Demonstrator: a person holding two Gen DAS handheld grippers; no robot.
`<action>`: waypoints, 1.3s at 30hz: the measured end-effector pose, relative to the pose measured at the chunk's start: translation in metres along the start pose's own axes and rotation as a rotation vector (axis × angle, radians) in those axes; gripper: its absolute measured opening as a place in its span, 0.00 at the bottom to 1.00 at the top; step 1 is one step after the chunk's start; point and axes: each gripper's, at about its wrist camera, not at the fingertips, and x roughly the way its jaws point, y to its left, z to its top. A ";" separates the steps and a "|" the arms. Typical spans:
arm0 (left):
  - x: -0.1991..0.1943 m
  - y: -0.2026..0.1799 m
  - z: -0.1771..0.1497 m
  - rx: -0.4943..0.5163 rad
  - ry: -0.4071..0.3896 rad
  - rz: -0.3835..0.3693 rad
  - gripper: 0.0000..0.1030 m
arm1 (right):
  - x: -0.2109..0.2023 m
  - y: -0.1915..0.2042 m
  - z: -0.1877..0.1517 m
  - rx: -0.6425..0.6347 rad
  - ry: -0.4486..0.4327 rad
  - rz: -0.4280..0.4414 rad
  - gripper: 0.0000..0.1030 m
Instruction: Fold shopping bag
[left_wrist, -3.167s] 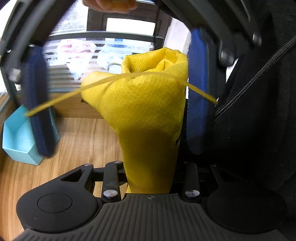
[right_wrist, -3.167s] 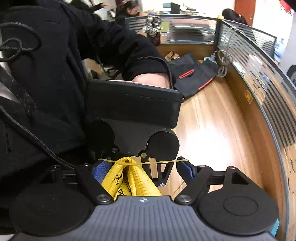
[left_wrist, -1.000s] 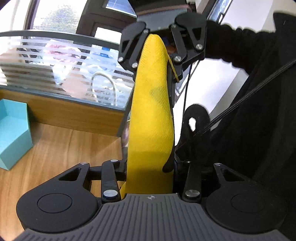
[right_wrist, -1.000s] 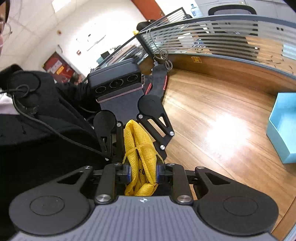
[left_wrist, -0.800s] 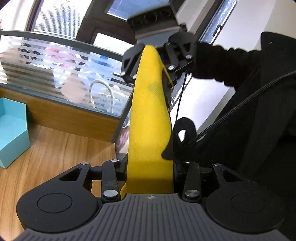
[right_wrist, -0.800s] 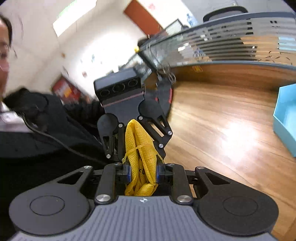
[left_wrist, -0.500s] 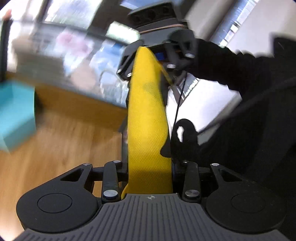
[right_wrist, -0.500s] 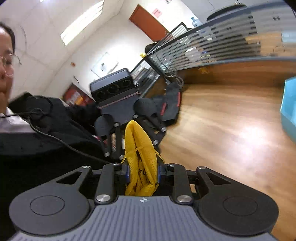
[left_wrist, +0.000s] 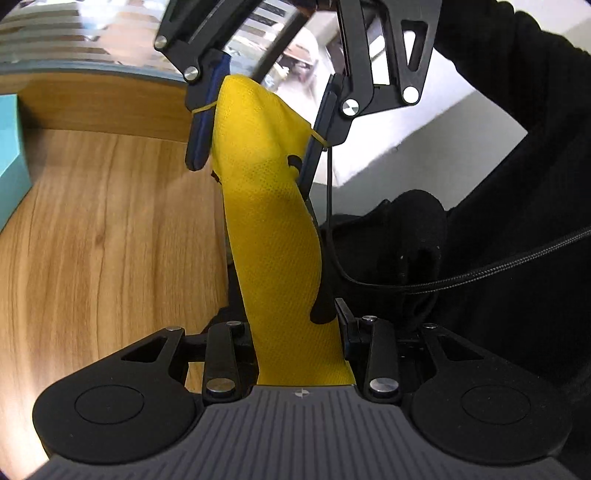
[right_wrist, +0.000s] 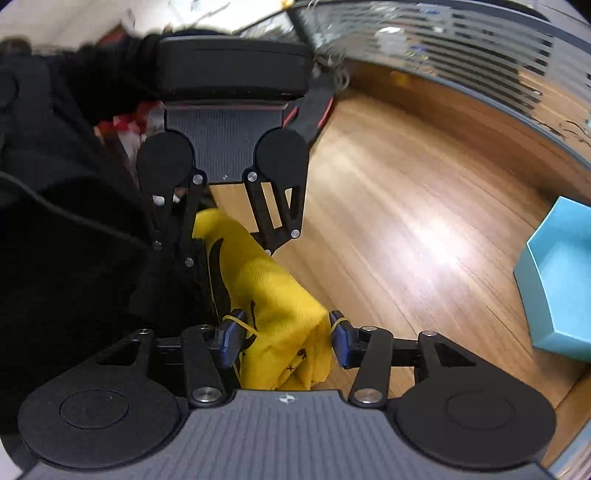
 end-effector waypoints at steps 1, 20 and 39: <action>0.000 0.000 -0.001 0.002 0.002 -0.001 0.37 | -0.001 0.001 0.001 -0.005 -0.004 -0.003 0.52; 0.009 -0.021 0.011 0.102 0.109 -0.007 0.37 | -0.024 0.028 0.019 -0.090 -0.173 -0.131 0.52; -0.008 -0.054 -0.006 0.162 0.043 0.093 0.36 | -0.028 0.048 0.049 -0.207 -0.166 -0.170 0.54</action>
